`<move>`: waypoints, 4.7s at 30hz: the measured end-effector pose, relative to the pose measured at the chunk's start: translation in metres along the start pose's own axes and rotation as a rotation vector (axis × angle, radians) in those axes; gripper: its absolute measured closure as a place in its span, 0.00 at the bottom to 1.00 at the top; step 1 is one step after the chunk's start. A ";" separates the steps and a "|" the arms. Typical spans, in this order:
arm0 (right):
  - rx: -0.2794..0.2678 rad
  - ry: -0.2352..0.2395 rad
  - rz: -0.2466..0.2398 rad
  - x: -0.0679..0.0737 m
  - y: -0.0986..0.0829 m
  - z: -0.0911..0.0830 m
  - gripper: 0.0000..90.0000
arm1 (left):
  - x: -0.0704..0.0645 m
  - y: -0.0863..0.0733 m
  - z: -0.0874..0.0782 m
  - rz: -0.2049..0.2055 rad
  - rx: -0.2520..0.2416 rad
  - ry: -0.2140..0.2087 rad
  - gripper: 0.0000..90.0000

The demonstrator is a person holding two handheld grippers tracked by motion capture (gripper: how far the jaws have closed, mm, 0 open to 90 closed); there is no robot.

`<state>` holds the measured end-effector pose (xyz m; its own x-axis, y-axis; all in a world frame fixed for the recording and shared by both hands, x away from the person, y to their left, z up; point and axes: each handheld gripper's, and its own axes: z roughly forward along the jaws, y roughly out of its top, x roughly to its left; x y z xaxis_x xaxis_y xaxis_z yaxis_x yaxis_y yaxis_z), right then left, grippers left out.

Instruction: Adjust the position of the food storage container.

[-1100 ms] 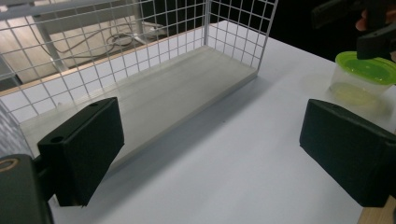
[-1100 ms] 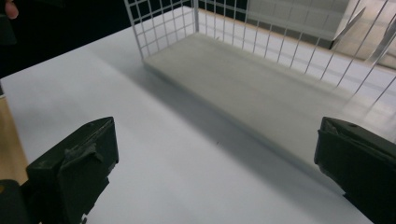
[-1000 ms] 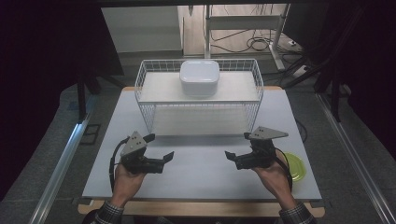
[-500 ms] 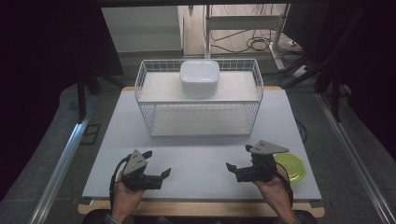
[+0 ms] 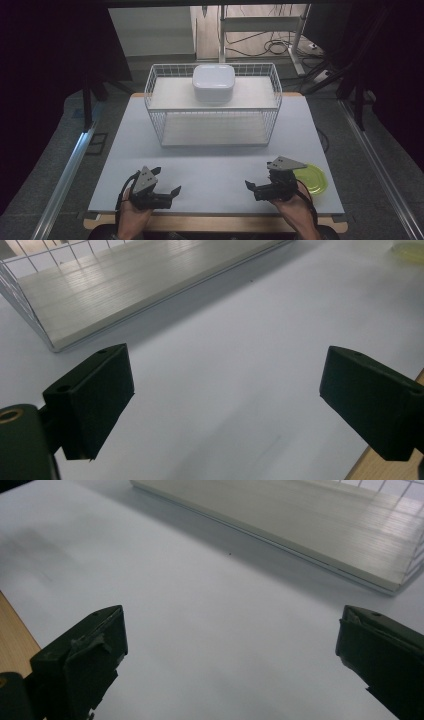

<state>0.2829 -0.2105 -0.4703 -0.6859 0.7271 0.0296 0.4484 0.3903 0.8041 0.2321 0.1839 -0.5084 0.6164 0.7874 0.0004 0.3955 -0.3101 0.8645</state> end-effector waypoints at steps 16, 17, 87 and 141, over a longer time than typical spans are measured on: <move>0.079 -0.121 0.013 -0.035 -0.009 -0.043 0.95 | 0.001 -0.002 0.003 -0.017 0.014 -0.013 0.08; 0.077 -0.132 0.024 -0.038 -0.010 -0.046 0.97 | 0.001 -0.002 0.003 -0.018 0.015 -0.013 0.08; 0.156 -0.117 0.176 -0.057 -0.032 -0.036 1.00 | -0.010 -0.003 0.016 0.043 0.099 -0.047 0.08; 0.196 0.208 0.117 0.003 0.014 0.088 0.99 | -0.014 -0.004 0.020 0.069 0.131 -0.055 0.08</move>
<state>0.3379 -0.1529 -0.5110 -0.7164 0.6504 0.2525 0.6196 0.4267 0.6588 0.2359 0.1632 -0.5220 0.6801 0.7326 0.0275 0.4337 -0.4322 0.7906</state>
